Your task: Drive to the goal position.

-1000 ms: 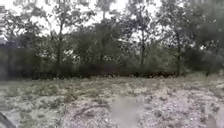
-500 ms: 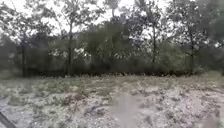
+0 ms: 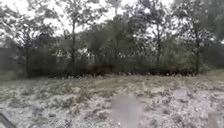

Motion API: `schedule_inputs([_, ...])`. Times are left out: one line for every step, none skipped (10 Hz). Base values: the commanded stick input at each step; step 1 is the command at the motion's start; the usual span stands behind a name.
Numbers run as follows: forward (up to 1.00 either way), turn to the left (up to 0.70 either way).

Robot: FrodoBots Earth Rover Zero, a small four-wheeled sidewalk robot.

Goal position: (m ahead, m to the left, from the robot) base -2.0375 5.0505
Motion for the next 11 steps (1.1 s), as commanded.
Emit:
schedule_inputs([0.70, 0.35])
schedule_inputs([0.70, 0.35])
schedule_inputs([0.70, 0.35])
schedule_inputs([0.70, 0.35])
schedule_inputs([0.70, 0.35])
schedule_inputs([0.70, 0.35])
schedule_inputs([0.70, 0.35])
schedule_inputs([0.70, 0.35])
schedule_inputs([0.70, 0.35])
schedule_inputs([0.70, 0.35])
schedule_inputs([0.70, 0.35])
